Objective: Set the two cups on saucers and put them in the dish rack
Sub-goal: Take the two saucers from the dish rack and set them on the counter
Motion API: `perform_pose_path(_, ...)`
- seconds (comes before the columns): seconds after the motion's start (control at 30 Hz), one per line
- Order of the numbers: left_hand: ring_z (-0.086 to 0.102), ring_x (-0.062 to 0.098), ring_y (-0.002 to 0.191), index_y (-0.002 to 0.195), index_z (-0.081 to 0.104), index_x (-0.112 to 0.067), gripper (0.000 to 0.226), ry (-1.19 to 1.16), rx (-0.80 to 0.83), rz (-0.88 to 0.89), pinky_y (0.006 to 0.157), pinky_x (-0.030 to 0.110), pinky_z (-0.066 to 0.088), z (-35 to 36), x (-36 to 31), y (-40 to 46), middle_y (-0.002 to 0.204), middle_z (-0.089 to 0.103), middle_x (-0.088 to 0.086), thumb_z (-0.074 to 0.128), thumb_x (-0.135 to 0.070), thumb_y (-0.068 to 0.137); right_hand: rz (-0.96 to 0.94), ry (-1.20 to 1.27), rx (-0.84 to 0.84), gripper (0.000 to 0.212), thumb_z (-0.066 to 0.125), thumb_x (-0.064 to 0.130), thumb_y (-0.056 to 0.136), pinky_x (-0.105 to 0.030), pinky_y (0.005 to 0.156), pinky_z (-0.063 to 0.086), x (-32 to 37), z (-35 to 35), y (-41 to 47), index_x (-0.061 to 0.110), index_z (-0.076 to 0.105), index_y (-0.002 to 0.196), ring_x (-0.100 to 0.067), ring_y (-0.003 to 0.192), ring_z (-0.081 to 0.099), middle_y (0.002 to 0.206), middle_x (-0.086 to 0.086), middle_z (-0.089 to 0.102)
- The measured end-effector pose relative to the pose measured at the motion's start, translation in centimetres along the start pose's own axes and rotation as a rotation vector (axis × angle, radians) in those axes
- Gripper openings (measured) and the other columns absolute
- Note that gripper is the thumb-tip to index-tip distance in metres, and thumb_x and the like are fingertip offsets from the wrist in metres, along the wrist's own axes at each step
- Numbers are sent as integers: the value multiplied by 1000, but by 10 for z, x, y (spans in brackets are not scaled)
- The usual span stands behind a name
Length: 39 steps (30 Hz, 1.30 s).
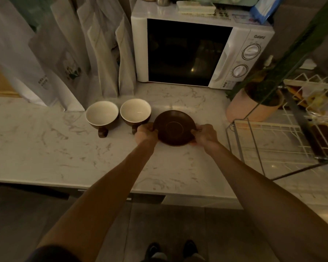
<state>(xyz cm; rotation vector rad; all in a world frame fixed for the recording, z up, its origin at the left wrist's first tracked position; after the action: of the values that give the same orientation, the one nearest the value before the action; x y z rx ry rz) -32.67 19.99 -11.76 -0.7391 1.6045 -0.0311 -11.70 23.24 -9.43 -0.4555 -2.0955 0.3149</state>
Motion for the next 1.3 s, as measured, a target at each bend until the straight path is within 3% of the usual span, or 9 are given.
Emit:
perform_pose_path(0.1,65,34,106,117,66,-7,31,96,6,35,90,48,55,-2,-5,-3,116,68,15,60,-7,86,-14,-28,1,30,60,15,93,-48,77,61,2,-1,-2,8,65,122,-34,78,73,103,-11,68)
perform_pose_path(0.33,67,38,102,132,53,-9,44,452,97,157,89,47,55,-9,-24,-24,124,64,19,54,-25,91,-85,-273,5,34,52,34,94,-45,76,61,11,-6,-15,12,66,116,-31,77,73,103,-13,71)
perform_pose_path(0.47,58,37,117,133,51,-10,45,750,76,307,98,43,48,-17,-35,-41,128,61,18,51,-31,93,-153,-541,-58,46,45,48,95,-36,81,49,19,-13,-30,11,59,119,-37,104,63,117,-15,65)
perform_pose_path(0.6,61,33,114,130,56,-18,45,954,164,400,97,44,50,-21,-40,-62,121,66,14,54,-41,91,-356,-665,-54,48,42,48,96,-42,87,46,27,-20,-53,13,51,128,-38,116,55,127,-17,58)
perform_pose_path(0.8,52,24,127,144,37,-30,64,1364,437,525,103,38,43,-13,-40,-114,142,52,4,46,-60,89,-533,-899,153,56,51,44,93,-45,103,42,26,-40,-108,19,40,143,-35,131,44,147,-14,43)
perform_pose_path(0.93,39,21,138,149,24,-32,71,1477,574,582,111,40,35,-11,-34,-161,153,37,-1,45,-63,88,-574,-971,383,65,55,45,93,-39,109,36,14,-67,-156,27,29,150,-28,139,37,157,-7,31)
perform_pose_path(1.07,37,20,139,151,20,-34,73,1498,712,595,113,39,33,1,-31,-209,154,36,-3,48,-61,88,-461,-968,538,71,60,51,88,-36,104,41,-12,-106,-189,34,29,149,-22,133,45,153,-1,40)
perform_pose_path(1.23,37,18,138,150,17,-37,73,1455,839,715,111,34,33,42,-38,-271,155,34,-5,48,-61,88,-391,-963,542,71,63,49,87,-28,90,38,-44,-167,-215,35,29,148,-18,130,48,150,3,44)
perform_pose_path(1.3,40,18,136,150,15,-39,72,1452,891,777,109,34,36,64,-43,-298,154,35,-4,46,-61,89,-361,-957,492,71,65,47,86,-30,95,38,-55,-193,-218,35,31,148,-19,131,47,149,2,45)
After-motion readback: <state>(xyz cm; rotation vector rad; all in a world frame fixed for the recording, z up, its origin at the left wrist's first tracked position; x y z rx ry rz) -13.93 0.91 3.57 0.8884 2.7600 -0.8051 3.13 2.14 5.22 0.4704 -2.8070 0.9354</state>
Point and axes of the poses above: each hand's wrist, its own y-axis towards the middle knuckle, its own z-axis out of the palm, x = y × z, the point moved 4 cm from there along y, towards the middle knuckle
